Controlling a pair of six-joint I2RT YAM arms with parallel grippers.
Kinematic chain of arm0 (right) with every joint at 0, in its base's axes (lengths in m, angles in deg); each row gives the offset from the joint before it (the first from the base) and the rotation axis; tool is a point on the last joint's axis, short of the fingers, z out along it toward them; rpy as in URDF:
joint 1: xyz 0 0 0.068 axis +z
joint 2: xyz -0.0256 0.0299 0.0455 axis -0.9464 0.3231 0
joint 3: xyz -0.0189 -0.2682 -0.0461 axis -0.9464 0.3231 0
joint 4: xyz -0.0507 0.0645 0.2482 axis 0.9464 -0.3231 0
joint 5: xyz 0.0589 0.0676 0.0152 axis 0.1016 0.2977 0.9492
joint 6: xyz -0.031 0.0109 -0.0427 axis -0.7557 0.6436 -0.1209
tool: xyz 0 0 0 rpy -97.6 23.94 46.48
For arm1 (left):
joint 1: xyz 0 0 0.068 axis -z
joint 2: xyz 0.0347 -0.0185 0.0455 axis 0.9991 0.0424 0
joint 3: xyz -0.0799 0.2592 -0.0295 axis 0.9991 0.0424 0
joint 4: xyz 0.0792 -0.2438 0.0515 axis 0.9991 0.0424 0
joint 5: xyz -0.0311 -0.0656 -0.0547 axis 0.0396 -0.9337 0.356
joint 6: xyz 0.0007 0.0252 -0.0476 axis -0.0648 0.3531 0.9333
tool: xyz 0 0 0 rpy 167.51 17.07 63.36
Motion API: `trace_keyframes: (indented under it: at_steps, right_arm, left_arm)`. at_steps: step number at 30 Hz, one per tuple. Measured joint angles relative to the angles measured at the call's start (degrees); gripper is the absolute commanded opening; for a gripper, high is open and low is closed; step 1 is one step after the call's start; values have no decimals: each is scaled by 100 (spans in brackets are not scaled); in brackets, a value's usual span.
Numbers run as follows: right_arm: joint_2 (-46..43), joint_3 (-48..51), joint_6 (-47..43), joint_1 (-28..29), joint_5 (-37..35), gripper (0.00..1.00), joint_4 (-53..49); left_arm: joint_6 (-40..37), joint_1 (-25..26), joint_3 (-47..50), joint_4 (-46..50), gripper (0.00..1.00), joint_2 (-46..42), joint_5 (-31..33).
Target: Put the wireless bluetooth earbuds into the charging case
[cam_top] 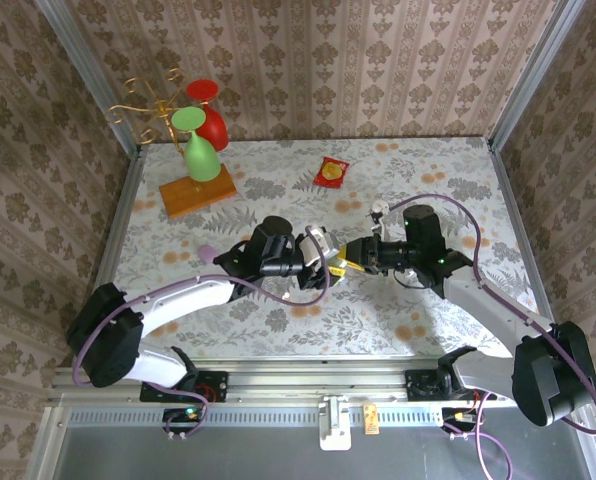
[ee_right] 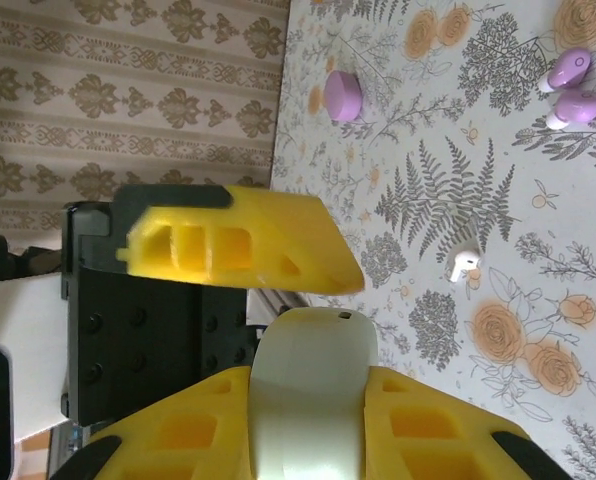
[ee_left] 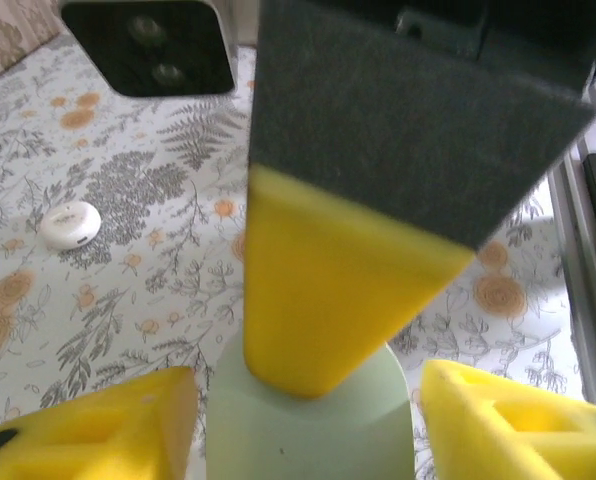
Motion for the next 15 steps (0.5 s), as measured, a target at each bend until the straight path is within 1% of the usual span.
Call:
trace_keyframes:
  at_steps: [2,4,6,7,9,13,15]
  right_arm:
    - [0,101,319,-92,127,19,332]
    - [-2,221,673,-216,245,18,719]
    - [0,321,1082,-330,341,19,1130]
    - [0,348,1296,-374,391,21,1351]
    - [-2,361,1716,-431,455,21,1786]
    - [0,361,2677,-452,557,17,2872]
    - [7,361,3213,-452,553,17,3429]
  left_arm:
    - [114,-17,175,-378,93,-122,15]
    - [313,-72,411,-815,95,-286,26]
    - [516,-155,651,-1373,96,-420,24]
    - [627,-195,763,-1683,95,-461,35]
    - [824,-238,964,-2328,93,-483,120]
    - [1137,-256,1283,-3639,90,-393,286]
    - [1263,-267,1300,-4242,89,-219,317]
